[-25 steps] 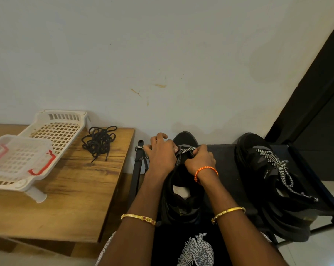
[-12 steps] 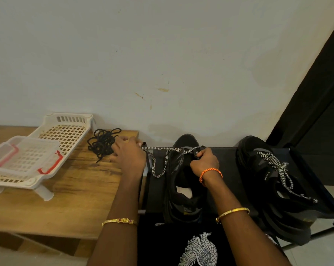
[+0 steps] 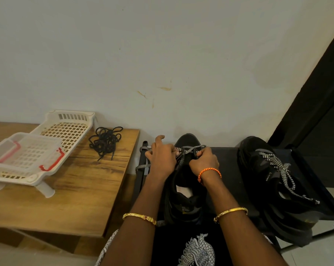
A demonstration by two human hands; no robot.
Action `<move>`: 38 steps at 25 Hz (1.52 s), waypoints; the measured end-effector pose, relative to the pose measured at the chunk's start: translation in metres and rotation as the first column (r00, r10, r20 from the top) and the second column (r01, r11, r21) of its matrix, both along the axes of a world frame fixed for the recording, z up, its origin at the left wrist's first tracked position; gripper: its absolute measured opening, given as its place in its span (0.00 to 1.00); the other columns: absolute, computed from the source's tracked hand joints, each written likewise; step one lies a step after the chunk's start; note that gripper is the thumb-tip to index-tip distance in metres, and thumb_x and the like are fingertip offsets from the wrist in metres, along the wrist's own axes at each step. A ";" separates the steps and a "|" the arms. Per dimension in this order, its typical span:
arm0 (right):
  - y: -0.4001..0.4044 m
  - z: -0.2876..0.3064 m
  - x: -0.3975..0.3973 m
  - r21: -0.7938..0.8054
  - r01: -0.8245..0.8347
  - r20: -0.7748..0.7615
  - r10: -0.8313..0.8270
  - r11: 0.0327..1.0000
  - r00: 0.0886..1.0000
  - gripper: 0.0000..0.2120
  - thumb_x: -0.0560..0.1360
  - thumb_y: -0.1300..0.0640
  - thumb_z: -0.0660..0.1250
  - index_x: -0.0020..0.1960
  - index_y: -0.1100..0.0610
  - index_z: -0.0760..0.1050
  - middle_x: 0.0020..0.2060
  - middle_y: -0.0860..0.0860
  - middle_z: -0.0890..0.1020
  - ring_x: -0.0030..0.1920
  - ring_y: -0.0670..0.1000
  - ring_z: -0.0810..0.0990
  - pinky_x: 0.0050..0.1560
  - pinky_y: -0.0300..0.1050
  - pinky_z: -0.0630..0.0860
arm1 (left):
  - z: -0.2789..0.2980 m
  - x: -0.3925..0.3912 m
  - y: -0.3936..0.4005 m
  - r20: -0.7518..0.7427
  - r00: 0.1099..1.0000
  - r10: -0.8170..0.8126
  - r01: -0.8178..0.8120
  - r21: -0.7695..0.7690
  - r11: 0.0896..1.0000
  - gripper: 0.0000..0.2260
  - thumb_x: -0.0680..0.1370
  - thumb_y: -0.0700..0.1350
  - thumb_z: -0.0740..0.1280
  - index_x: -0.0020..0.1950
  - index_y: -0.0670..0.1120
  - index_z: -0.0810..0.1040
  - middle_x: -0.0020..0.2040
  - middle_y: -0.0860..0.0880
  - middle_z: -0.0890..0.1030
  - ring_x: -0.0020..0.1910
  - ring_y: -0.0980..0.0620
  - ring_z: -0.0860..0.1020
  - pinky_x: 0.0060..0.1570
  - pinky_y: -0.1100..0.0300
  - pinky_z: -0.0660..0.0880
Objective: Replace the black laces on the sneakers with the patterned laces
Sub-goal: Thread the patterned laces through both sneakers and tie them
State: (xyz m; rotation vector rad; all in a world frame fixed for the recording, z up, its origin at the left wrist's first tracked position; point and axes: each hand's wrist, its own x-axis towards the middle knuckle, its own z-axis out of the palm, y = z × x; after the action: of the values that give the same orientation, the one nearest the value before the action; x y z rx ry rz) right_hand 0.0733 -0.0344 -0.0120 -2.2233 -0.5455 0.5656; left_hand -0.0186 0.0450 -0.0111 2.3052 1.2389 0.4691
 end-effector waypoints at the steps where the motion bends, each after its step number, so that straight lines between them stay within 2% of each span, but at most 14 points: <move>1: 0.000 0.000 0.000 0.005 0.001 -0.005 -0.001 1.000 1.000 0.17 0.71 0.64 0.67 0.58 0.58 0.69 0.59 0.59 0.72 0.60 0.59 0.71 0.60 0.55 0.74 | 0.000 -0.001 0.001 0.021 1.000 -0.005 0.006 -0.043 0.999 0.09 0.79 0.48 0.65 0.55 0.48 0.82 0.75 0.47 0.57 0.72 0.48 0.59 0.65 0.46 0.56; 4: 0.000 0.000 0.000 0.010 0.004 -0.010 -0.004 1.000 1.000 0.17 0.71 0.63 0.67 0.59 0.58 0.69 0.59 0.59 0.72 0.60 0.59 0.72 0.59 0.54 0.74 | 0.001 -0.003 0.001 0.063 0.998 -0.010 0.016 -0.086 0.996 0.07 0.77 0.49 0.68 0.52 0.49 0.82 0.75 0.49 0.59 0.72 0.50 0.61 0.64 0.48 0.56; 7: 0.000 -0.001 0.000 0.014 0.001 -0.017 -0.001 1.000 1.000 0.17 0.71 0.64 0.67 0.59 0.58 0.70 0.59 0.58 0.73 0.60 0.59 0.72 0.58 0.53 0.75 | 0.003 -0.007 0.001 0.052 0.998 0.042 -0.041 -0.004 0.999 0.04 0.76 0.47 0.69 0.48 0.49 0.82 0.73 0.51 0.60 0.69 0.52 0.63 0.59 0.53 0.55; 13: -0.002 -0.004 0.002 0.040 0.025 -0.027 -0.024 0.999 0.999 0.14 0.72 0.65 0.66 0.56 0.58 0.70 0.57 0.59 0.74 0.59 0.59 0.72 0.58 0.55 0.75 | 0.011 -0.044 0.021 0.063 0.919 0.388 -0.390 0.018 0.921 0.06 0.77 0.47 0.67 0.51 0.48 0.81 0.70 0.48 0.61 0.68 0.47 0.63 0.64 0.45 0.59; 17: -0.003 -0.003 0.002 0.054 0.035 -0.048 -0.032 0.998 0.998 0.13 0.72 0.65 0.66 0.55 0.58 0.70 0.57 0.59 0.74 0.59 0.59 0.72 0.57 0.53 0.75 | 0.006 -0.061 0.031 0.012 0.844 0.536 -0.536 0.003 0.844 0.10 0.78 0.48 0.65 0.56 0.46 0.79 0.68 0.44 0.66 0.67 0.44 0.65 0.67 0.41 0.57; 19: -0.002 -0.004 0.004 0.058 0.038 -0.061 -0.035 0.998 0.998 0.13 0.71 0.65 0.66 0.54 0.57 0.70 0.57 0.59 0.74 0.59 0.59 0.73 0.58 0.54 0.75 | 0.002 -0.056 0.032 0.044 0.872 0.487 -0.487 -0.013 0.873 0.11 0.80 0.49 0.62 0.56 0.45 0.78 0.65 0.42 0.69 0.65 0.42 0.67 0.68 0.42 0.58; 20: -0.002 -0.005 0.004 0.061 0.040 -0.069 -0.036 0.997 0.997 0.13 0.71 0.65 0.66 0.54 0.57 0.70 0.57 0.59 0.74 0.58 0.59 0.73 0.58 0.55 0.75 | 0.000 -0.050 0.031 0.096 0.909 0.406 -0.405 -0.028 0.914 0.11 0.80 0.50 0.61 0.56 0.45 0.77 0.62 0.42 0.72 0.64 0.43 0.69 0.67 0.42 0.61; 22: -0.002 -0.006 0.005 0.061 0.035 -0.068 -0.031 0.998 0.997 0.12 0.71 0.65 0.66 0.53 0.57 0.69 0.57 0.59 0.74 0.58 0.58 0.73 0.58 0.55 0.75 | -0.002 -0.033 0.022 0.163 0.965 0.205 -0.204 -0.024 0.979 0.11 0.79 0.53 0.61 0.57 0.48 0.76 0.55 0.48 0.77 0.58 0.49 0.73 0.65 0.44 0.63; 25: -0.001 -0.006 0.005 0.054 0.032 -0.049 -0.029 0.998 0.998 0.12 0.71 0.66 0.66 0.51 0.56 0.68 0.57 0.58 0.74 0.58 0.58 0.73 0.58 0.53 0.75 | -0.004 -0.007 0.005 0.159 0.987 0.001 0.010 -0.063 0.998 0.11 0.78 0.57 0.62 0.53 0.52 0.77 0.48 0.53 0.78 0.52 0.53 0.75 0.62 0.45 0.65; 29: 0.000 -0.007 0.004 0.051 0.033 -0.038 -0.031 0.998 0.999 0.12 0.71 0.65 0.66 0.51 0.56 0.68 0.57 0.58 0.74 0.58 0.58 0.73 0.56 0.52 0.75 | -0.007 0.004 -0.001 0.058 0.998 0.004 -0.001 -0.059 0.998 0.09 0.79 0.55 0.63 0.45 0.52 0.73 0.51 0.50 0.73 0.56 0.50 0.71 0.60 0.47 0.64; 32: 0.000 -0.007 0.005 0.049 0.037 -0.047 -0.035 0.998 0.998 0.14 0.71 0.65 0.67 0.54 0.57 0.69 0.57 0.58 0.74 0.59 0.58 0.73 0.57 0.52 0.75 | -0.012 0.005 0.003 -0.023 1.000 -0.019 0.015 -0.177 0.984 0.11 0.80 0.57 0.60 0.46 0.50 0.71 0.58 0.47 0.73 0.60 0.47 0.70 0.64 0.44 0.64; 34: 0.000 -0.007 0.005 0.051 0.035 -0.054 -0.033 0.998 0.998 0.13 0.71 0.65 0.67 0.54 0.57 0.69 0.57 0.58 0.73 0.59 0.58 0.73 0.57 0.52 0.75 | -0.013 0.005 0.005 -0.002 0.997 -0.073 0.070 -0.249 0.966 0.10 0.81 0.55 0.59 0.48 0.49 0.70 0.59 0.44 0.71 0.60 0.46 0.70 0.64 0.44 0.65; 36: 0.000 -0.008 0.004 0.049 0.039 -0.042 -0.037 0.998 0.998 0.13 0.70 0.65 0.67 0.53 0.57 0.70 0.57 0.58 0.74 0.58 0.58 0.73 0.57 0.52 0.75 | -0.013 0.006 0.006 0.053 0.995 -0.086 0.097 -0.274 0.957 0.09 0.82 0.49 0.59 0.50 0.44 0.71 0.59 0.41 0.71 0.54 0.47 0.71 0.59 0.53 0.67; 38: 0.000 -0.008 0.005 0.046 0.050 -0.036 -0.049 0.998 0.998 0.13 0.70 0.65 0.66 0.54 0.58 0.70 0.57 0.58 0.74 0.59 0.59 0.73 0.57 0.52 0.75 | -0.012 0.006 0.007 0.090 0.995 -0.041 0.063 -0.262 0.963 0.08 0.82 0.45 0.59 0.49 0.41 0.71 0.56 0.39 0.73 0.48 0.48 0.71 0.48 0.58 0.67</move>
State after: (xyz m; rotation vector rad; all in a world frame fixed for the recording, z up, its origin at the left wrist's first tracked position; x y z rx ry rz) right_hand 0.0782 -0.0341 -0.0204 -2.1731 -0.4799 0.5590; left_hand -0.0126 0.0521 -0.0227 2.0660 1.1239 0.3536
